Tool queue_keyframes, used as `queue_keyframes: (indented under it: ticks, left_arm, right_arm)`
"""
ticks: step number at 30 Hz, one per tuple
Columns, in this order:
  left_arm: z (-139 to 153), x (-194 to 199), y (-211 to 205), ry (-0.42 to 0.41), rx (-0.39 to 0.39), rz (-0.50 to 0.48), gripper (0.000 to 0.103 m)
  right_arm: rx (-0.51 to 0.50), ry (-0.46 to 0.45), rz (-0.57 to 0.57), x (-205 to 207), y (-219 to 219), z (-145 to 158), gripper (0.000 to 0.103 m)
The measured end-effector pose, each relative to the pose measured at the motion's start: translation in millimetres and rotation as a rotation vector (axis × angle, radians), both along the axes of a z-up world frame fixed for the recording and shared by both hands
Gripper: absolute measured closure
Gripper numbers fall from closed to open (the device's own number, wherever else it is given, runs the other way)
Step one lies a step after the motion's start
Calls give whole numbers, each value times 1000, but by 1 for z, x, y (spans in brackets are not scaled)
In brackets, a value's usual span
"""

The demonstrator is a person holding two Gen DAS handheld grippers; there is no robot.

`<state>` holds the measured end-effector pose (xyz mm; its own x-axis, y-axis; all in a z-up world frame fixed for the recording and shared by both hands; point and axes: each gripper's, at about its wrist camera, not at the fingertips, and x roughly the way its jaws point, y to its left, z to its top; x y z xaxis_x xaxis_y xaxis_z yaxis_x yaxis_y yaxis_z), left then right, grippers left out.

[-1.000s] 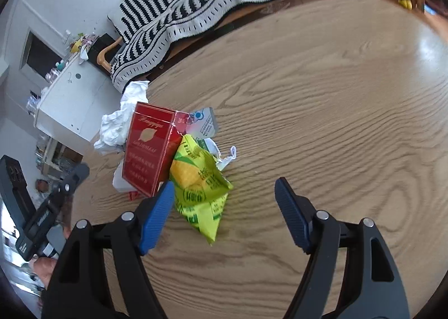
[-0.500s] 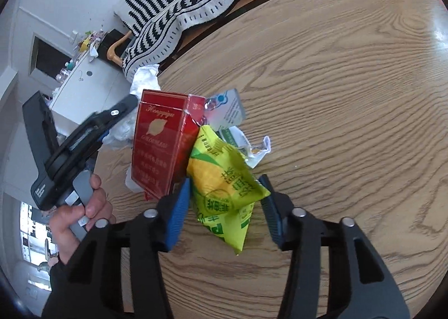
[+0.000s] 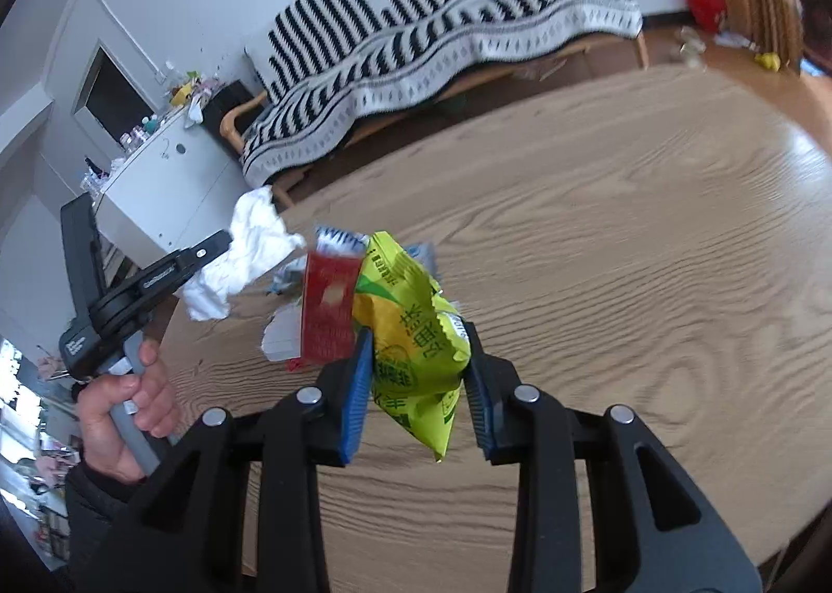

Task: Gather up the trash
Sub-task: 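Move both tools back to the table and grasp the yellow-green snack bag with the right gripper, then carry the snack bag and white tissue over the bin while the left gripper opens to drop the tissue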

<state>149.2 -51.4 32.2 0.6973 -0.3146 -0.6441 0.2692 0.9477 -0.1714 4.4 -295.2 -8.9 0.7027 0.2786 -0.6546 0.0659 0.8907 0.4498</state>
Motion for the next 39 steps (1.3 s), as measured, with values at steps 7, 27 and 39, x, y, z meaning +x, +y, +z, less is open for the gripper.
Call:
queue_keyframes:
  ticks: [7,27,39]
  left_arm:
    - [29,-51,-63,-59,-17,-97,93]
    - [-60,-282,-410,78,-22,-832,93]
    - [-149,-343,-503,188,83,-1030,93]
  right_arm:
    - [-85,-22,-137,-68,-73,14,70]
    - [-194,149,-712,-328,-306,-42,70]
    - [-118,274,-830,-387,-362,-92,70]
